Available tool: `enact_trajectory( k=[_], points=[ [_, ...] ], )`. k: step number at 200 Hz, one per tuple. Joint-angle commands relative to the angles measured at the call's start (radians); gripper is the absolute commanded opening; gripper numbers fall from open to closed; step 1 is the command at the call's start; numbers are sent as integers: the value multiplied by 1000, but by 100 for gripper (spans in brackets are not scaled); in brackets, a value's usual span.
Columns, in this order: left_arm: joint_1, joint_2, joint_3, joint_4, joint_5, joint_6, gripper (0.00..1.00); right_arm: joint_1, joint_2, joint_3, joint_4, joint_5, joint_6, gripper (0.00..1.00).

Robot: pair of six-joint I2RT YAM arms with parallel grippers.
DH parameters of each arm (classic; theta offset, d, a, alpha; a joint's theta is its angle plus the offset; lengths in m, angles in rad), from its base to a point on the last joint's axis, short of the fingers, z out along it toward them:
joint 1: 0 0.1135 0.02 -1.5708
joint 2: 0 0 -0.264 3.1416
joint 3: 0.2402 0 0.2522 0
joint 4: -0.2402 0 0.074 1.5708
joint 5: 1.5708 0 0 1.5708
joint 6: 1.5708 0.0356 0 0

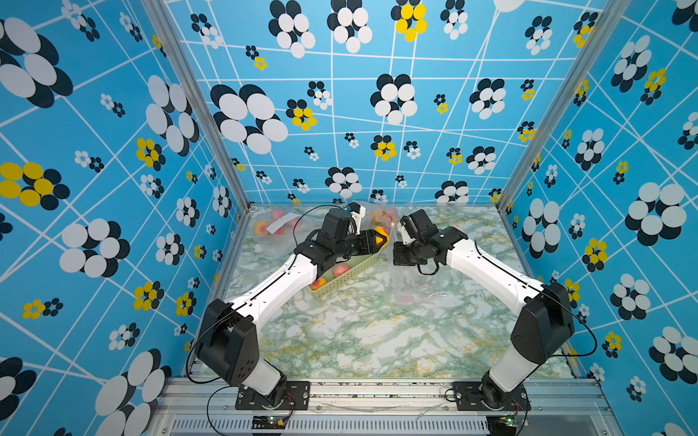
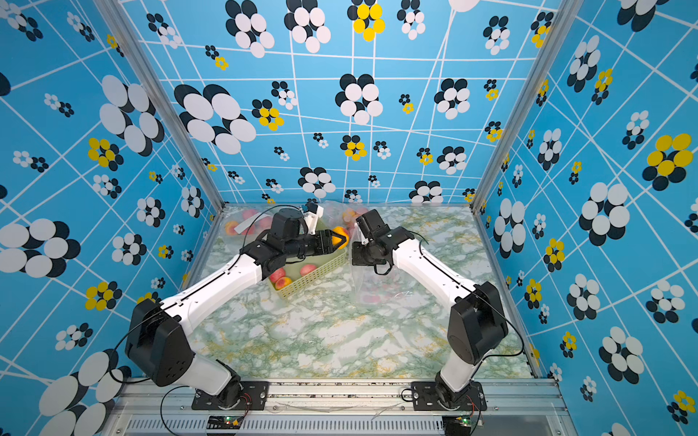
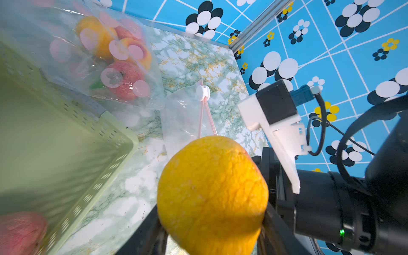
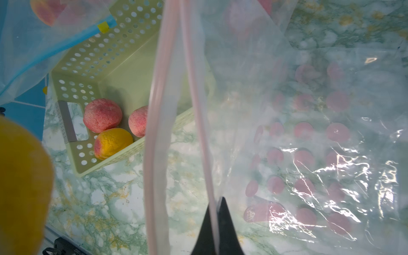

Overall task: Place the peach in a zip-top bag and seal the zipper
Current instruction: Place the peach in the zipper food storage bag.

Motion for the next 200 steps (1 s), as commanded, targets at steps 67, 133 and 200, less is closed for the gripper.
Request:
enact_trajectory(
  k=[67, 133, 200],
  points=[
    [-52, 99, 59, 23, 72, -5, 56, -25, -46, -42, 47, -70, 32, 0],
    [-85, 153, 161, -242, -152, 164, 56, -24, -57, -23, 5, -51, 55, 0],
    [-125, 214, 253, -353, -283, 222, 64, -19, -80, -37, 31, -86, 101, 0]
  ],
)
